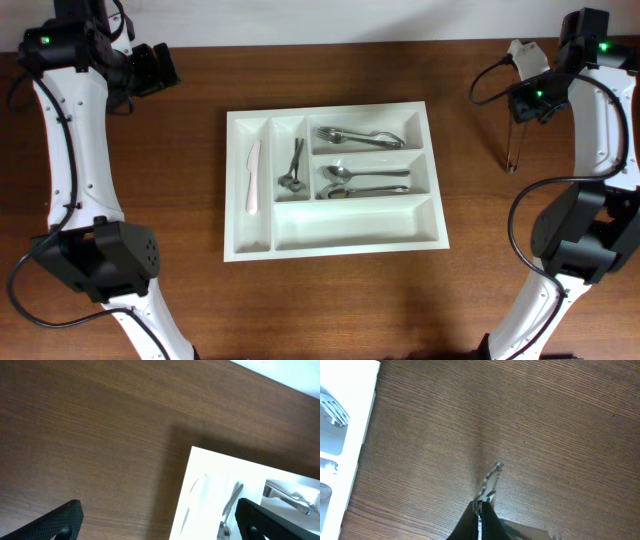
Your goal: Pack container
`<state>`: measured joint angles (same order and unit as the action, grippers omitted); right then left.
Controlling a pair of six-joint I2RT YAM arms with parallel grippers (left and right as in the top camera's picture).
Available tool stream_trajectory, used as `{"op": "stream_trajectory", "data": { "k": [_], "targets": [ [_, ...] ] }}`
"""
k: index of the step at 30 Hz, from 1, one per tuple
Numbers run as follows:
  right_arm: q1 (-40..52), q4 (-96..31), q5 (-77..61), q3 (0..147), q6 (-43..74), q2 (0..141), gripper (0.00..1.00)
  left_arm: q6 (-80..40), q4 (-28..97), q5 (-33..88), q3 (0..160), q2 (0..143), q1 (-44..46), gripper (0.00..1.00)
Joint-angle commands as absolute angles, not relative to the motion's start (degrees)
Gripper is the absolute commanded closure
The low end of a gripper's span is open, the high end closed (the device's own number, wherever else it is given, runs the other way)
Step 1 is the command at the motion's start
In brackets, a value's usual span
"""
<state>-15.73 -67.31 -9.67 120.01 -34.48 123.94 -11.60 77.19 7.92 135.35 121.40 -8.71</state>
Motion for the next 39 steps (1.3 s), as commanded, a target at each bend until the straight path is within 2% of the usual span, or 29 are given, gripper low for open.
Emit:
{"op": "stream_trajectory", "data": {
  "k": [1, 10, 18, 28, 39],
  "targets": [
    [-15.84, -66.92, -6.83, 119.0, -34.59, 123.39, 0.96, -11.27, 77.23, 7.68, 136.07, 121.16, -8.8, 0.01],
    [-18.41, -61.04, -7.53, 110.21, -35.57, 125.03, 0.96, -11.27, 77.23, 7.68, 136.07, 121.16, -8.8, 0.01],
    [-21.78, -60.6, -10.57, 109.01, -35.14, 125.12, 0.96, -11.29, 77.23, 7.68, 136.07, 121.16, -8.8, 0.01],
    [-22.17, -54.06, -10.52, 99.59, -35.16, 125.16, 0.96, -11.27, 77.23, 7.68, 136.07, 121.16, -8.8, 0.01],
    [-22.26, -52.16, -10.52, 96.64, -35.16, 125.25, 0.96, -11.27, 77.23, 7.68, 136.07, 121.16, -8.8, 0.01]
  ]
}}
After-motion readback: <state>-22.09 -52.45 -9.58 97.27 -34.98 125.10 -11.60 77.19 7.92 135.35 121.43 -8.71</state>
